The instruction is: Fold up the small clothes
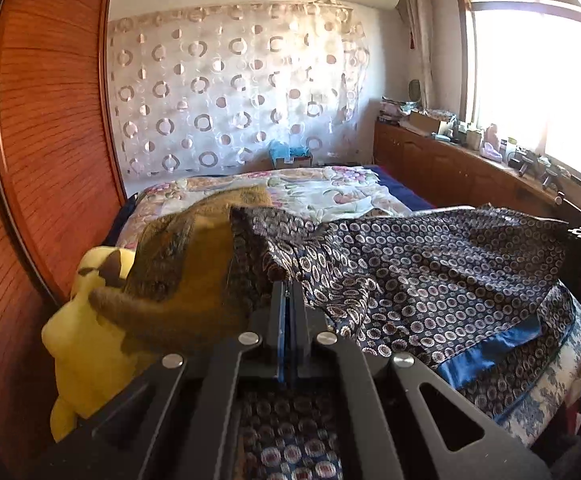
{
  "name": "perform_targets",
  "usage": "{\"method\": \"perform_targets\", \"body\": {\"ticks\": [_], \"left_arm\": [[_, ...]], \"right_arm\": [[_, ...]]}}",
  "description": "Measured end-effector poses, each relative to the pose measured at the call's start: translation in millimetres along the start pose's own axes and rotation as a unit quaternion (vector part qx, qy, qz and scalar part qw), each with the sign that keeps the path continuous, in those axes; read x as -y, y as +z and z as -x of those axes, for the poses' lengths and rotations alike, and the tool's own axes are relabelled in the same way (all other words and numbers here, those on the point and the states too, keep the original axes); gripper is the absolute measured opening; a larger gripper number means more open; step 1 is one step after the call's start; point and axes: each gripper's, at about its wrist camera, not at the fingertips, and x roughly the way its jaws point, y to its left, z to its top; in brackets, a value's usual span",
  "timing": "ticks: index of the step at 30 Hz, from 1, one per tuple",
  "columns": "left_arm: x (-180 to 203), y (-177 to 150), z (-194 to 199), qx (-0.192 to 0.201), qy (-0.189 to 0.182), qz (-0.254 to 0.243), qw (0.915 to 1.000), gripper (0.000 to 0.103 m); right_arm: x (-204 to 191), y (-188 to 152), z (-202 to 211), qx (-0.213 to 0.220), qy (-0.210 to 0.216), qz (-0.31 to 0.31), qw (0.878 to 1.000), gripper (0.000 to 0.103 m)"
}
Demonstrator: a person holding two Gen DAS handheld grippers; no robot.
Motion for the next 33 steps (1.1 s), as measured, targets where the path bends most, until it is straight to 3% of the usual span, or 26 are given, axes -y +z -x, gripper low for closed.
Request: {"method": "perform_targets", "body": {"ticks": [9, 20, 30, 33], "left_arm": [[-6, -35, 13, -0.019, 0.008, 0.019, 0.9996, 0.0], [-9, -54, -1, -0.056, 0.017, 0.024, 0.998, 0.0], [-5, -63, -8, -0.075, 0.019, 0.031, 0.9965, 0.009], [-5, -66, -6, -0.077, 0.019, 0.029, 0.9964, 0.019]], "right_arm": [[11, -13, 23, -0.002, 0.003, -0.001, 1.0, 0.0], [20, -41, 5, -0.033, 0.0, -0.022, 0.999, 0.0], [10, -54, 5, -0.031, 0.002, -0.022, 0.999, 0.0], [8, -54, 7, -0.03, 0.0, -0.02, 0.999, 0.0]]}}
